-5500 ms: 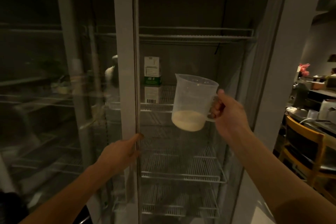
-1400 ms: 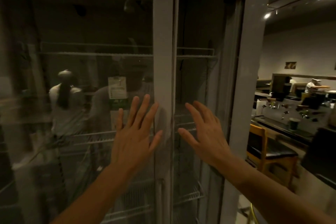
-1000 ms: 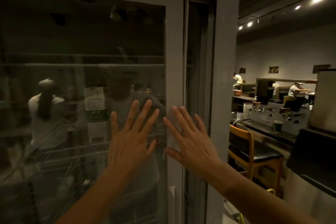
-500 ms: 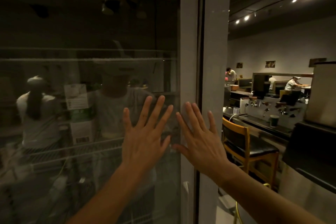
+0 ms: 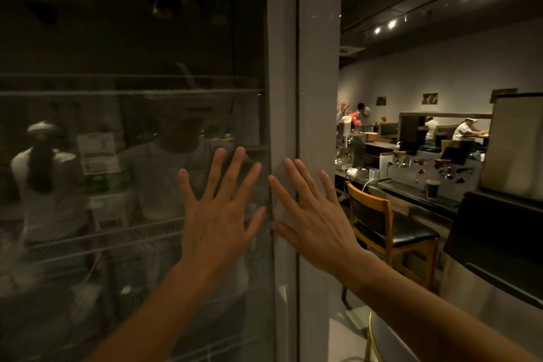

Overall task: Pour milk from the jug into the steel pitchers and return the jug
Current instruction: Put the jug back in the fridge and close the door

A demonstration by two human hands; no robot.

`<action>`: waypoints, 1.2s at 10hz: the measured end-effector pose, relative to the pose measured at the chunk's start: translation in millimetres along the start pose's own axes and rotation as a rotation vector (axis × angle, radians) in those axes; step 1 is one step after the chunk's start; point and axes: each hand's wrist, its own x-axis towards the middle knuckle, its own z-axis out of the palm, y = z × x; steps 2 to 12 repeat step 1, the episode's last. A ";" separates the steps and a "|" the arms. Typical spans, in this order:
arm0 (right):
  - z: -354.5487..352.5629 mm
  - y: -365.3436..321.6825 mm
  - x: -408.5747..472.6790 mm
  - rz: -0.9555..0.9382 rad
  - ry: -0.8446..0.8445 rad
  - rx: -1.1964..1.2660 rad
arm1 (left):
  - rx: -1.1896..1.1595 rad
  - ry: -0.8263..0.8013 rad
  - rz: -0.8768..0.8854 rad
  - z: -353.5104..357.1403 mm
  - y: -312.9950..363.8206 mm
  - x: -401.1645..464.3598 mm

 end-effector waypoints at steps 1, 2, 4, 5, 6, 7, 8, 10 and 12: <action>-15.9 18.0 -12.0 0.007 0.025 0.059 | -0.189 0.097 -0.084 -14.4 21.0 10.9; -15.9 18.0 -12.0 0.007 0.025 0.059 | -0.189 0.097 -0.084 -14.4 21.0 10.9; -15.9 18.0 -12.0 0.007 0.025 0.059 | -0.189 0.097 -0.084 -14.4 21.0 10.9; -15.9 18.0 -12.0 0.007 0.025 0.059 | -0.189 0.097 -0.084 -14.4 21.0 10.9; -15.9 18.0 -12.0 0.007 0.025 0.059 | -0.189 0.097 -0.084 -14.4 21.0 10.9; -15.9 18.0 -12.0 0.007 0.025 0.059 | -0.189 0.097 -0.084 -14.4 21.0 10.9; -15.9 18.0 -12.0 0.007 0.025 0.059 | -0.189 0.097 -0.084 -14.4 21.0 10.9; -15.9 18.0 -12.0 0.007 0.025 0.059 | -0.189 0.097 -0.084 -14.4 21.0 10.9; -15.9 18.0 -12.0 0.007 0.025 0.059 | -0.189 0.097 -0.084 -14.4 21.0 10.9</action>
